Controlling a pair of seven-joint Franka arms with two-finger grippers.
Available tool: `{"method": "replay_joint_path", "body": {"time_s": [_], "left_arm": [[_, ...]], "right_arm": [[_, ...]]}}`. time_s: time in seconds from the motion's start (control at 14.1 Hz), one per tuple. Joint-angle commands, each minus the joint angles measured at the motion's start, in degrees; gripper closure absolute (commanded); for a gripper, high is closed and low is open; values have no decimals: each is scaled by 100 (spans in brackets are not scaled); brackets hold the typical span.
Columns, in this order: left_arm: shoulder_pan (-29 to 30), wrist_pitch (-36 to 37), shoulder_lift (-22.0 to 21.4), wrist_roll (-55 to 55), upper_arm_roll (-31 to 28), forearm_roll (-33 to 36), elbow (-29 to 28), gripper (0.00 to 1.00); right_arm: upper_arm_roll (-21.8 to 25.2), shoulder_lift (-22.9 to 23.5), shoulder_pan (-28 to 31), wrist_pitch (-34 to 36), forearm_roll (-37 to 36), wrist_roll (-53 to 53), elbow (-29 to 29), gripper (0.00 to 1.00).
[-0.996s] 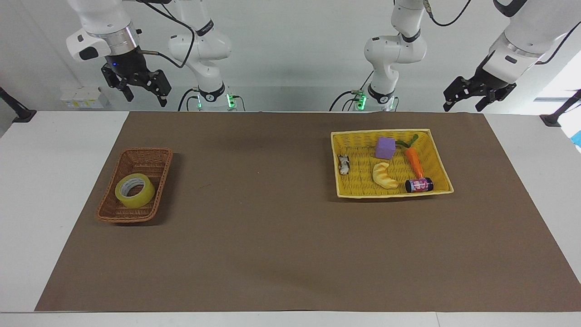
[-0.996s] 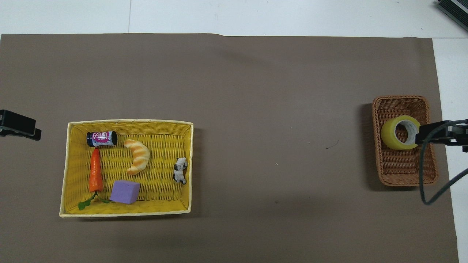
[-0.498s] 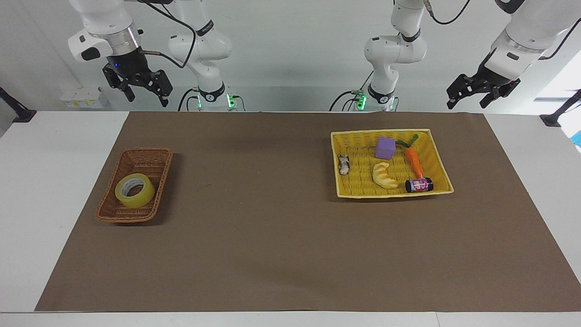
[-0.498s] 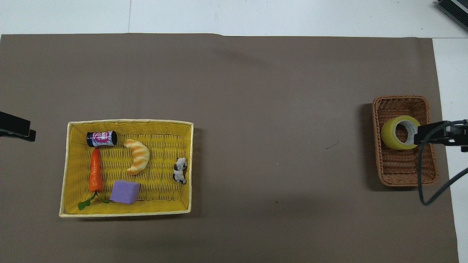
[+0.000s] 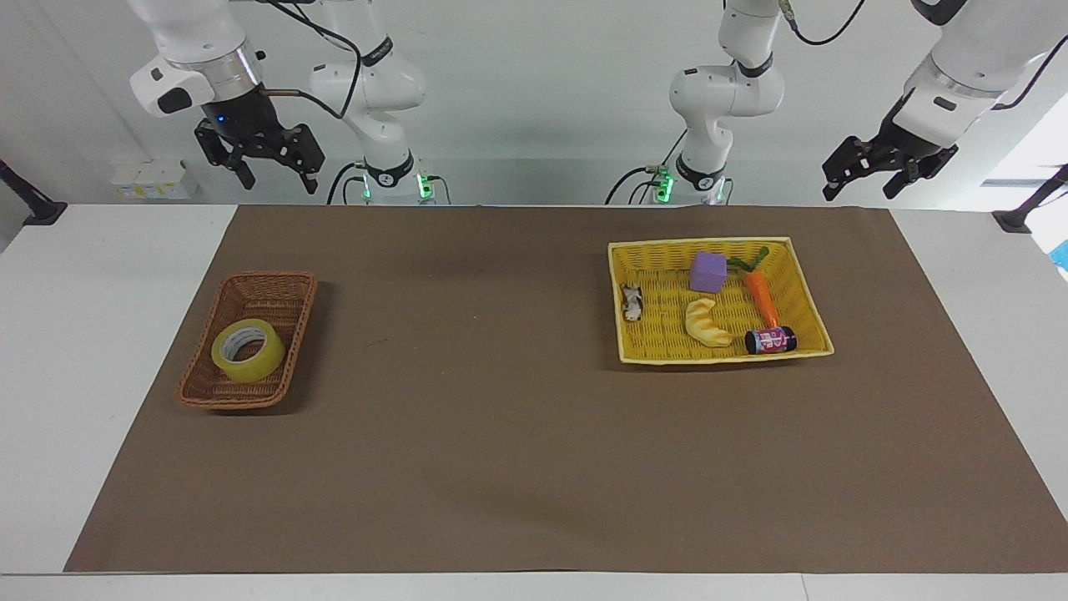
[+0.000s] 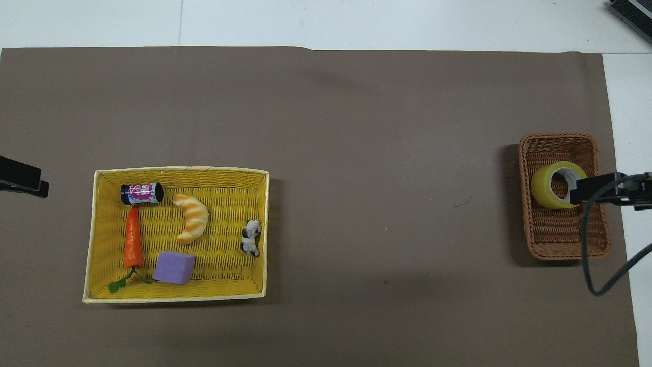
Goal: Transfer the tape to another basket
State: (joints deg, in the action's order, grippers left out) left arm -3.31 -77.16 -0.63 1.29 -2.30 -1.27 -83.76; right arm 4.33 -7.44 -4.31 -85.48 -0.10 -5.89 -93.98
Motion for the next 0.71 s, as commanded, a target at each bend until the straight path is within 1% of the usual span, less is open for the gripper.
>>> {"method": "replay_joint_path", "body": {"time_s": [0.0,0.21,0.64], "left_arm": [[50,43,-95,11,37,109,-79,0],[41,52,-95,11,37,109,-88,0],[50,87,-130,20,37,109,-106,0]], "right_arm": [[7,-196,53,-4,10,272,-243,0],[-2,-223,62,5,10,290,-305,0],[42,-179,97,163,19,237,-217,0]]}}
